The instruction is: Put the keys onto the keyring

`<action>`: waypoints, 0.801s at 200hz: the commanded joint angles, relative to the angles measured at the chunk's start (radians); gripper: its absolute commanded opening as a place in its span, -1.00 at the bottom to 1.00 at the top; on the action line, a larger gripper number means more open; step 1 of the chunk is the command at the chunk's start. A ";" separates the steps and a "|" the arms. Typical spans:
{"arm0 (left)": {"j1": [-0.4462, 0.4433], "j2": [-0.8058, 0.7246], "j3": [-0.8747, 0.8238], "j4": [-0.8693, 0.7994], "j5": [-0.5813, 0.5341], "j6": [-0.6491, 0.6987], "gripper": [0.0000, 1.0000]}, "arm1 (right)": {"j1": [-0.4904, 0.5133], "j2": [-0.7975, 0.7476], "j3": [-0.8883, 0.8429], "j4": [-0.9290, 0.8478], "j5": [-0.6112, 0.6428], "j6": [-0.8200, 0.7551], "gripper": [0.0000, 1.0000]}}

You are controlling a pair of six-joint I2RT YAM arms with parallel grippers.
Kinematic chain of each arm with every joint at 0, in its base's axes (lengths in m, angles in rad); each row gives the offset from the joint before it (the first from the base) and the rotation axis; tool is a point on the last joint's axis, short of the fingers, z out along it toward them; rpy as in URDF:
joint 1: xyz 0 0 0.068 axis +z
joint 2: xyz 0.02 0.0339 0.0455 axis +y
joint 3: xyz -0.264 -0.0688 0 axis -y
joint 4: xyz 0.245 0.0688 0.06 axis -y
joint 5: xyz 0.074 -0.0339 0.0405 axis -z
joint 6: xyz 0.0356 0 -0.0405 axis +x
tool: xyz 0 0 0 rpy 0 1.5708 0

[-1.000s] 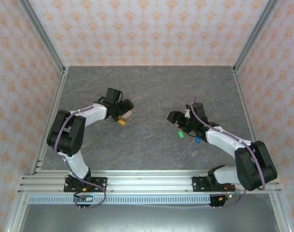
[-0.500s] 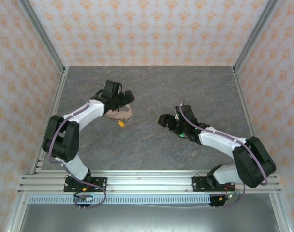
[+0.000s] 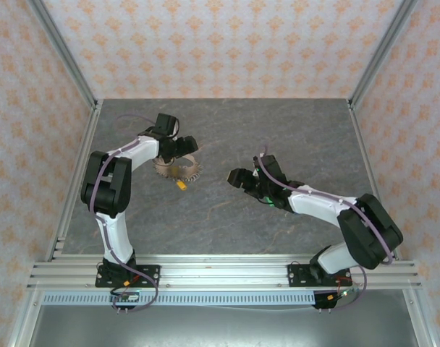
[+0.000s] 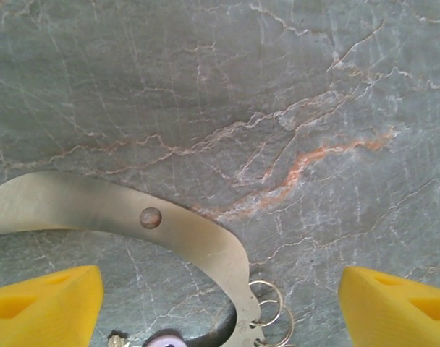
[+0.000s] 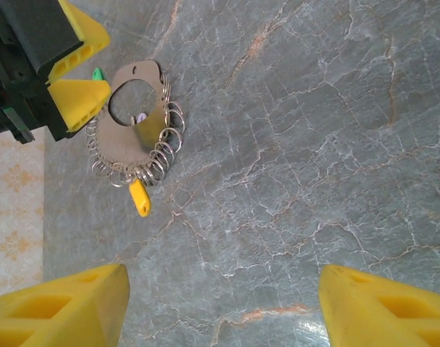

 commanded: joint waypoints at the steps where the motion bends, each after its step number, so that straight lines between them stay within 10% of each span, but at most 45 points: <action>1: -0.002 -0.013 -0.031 -0.047 -0.003 0.026 0.70 | 0.008 0.030 0.035 0.037 0.006 0.016 0.40; 160: -0.113 -0.240 -0.436 0.162 -0.027 -0.304 0.45 | 0.046 0.155 0.059 0.120 -0.010 0.070 0.25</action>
